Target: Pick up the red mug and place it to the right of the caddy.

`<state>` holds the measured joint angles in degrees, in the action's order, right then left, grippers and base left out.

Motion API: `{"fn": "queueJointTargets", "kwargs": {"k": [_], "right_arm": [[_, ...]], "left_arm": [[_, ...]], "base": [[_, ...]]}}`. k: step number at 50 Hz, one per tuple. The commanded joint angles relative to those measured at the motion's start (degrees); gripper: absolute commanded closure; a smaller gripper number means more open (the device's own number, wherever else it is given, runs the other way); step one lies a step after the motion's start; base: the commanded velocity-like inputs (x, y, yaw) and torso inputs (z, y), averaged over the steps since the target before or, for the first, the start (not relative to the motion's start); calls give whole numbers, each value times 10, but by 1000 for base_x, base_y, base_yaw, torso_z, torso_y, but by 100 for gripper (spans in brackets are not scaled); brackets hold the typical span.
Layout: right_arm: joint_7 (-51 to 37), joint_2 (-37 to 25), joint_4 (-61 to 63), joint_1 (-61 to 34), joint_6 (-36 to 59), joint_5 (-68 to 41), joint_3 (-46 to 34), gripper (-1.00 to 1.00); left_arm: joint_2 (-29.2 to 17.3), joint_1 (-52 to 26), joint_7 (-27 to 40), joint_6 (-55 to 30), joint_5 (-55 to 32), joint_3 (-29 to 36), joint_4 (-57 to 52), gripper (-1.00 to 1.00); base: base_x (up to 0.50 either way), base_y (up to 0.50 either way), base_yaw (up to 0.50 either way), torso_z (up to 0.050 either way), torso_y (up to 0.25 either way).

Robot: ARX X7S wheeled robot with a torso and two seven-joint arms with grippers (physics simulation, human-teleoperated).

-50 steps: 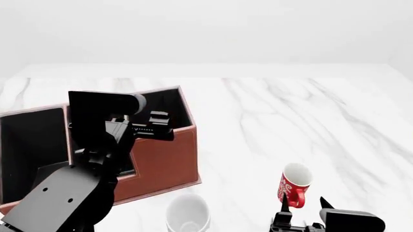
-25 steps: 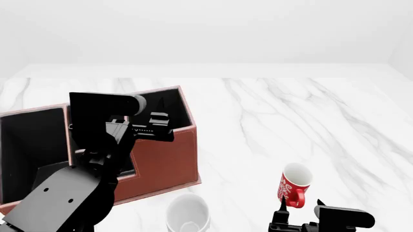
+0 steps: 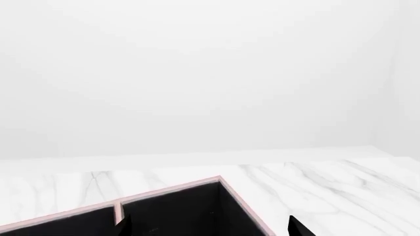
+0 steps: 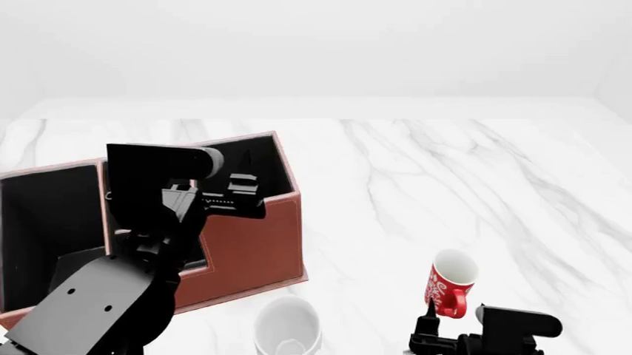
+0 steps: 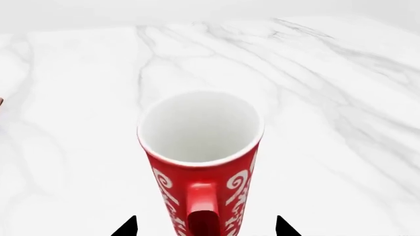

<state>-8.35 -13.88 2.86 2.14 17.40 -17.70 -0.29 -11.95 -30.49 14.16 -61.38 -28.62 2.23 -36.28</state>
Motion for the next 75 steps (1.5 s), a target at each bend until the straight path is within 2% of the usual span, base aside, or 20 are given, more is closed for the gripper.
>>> {"fn": "queueJointTargets", "kwargs": {"k": [1,3,4,22,30,38,45,50,51,56,66,73,75], "right_arm": [[0,0,-25,-18,5,-5,-2,-100],[0,0,-23,-16,2,-4,-2,-100],[0,-1,-21,-14,-1,-3,-3,100],[-4,-3,-24,-15,-7,-7,-3,100],[-11,-21,42,-10,12,-6,-5,100],[11,-71,143,-74,88,-11,-38,100],[58,-88,79,-187,110,6,-87,100],[124,-77,-18,-269,62,33,-149,100],[142,-64,-85,-308,34,50,-170,100],[202,-7,-285,-411,-48,40,-180,100],[260,82,-601,-522,-217,64,-209,100],[285,119,-768,-576,-300,60,-205,100],[286,121,-776,-576,-305,62,-205,100]], "left_arm": [[-2,1,3,5,-2,4,5,-100],[-3,0,3,5,-3,5,5,-100],[-3,0,4,5,-3,5,5,-100],[-8,1,8,11,-7,8,9,-100],[-10,1,10,12,-11,7,10,-100],[-11,0,13,11,-14,7,8,-100],[-13,-1,13,15,-15,7,14,-100],[-14,-2,15,17,-16,6,18,-100],[-14,-3,15,17,-17,6,18,-100],[-15,-4,17,15,-21,3,15,-100],[-17,-9,19,16,-24,5,19,-100],[-16,-13,22,13,-27,8,19,-100],[-17,-13,22,13,-27,9,19,-100]], "base": [[0,0,0,0,0],[0,0,0,0,0],[0,0,0,0,0],[0,0,0,0,0],[0,0,0,0,0],[0,0,0,0,0],[0,0,0,0,0],[0,0,0,0,0],[0,0,0,0,0],[0,0,0,0,0],[0,0,0,0,1],[0,0,0,0,0],[0,0,0,0,5]]}}
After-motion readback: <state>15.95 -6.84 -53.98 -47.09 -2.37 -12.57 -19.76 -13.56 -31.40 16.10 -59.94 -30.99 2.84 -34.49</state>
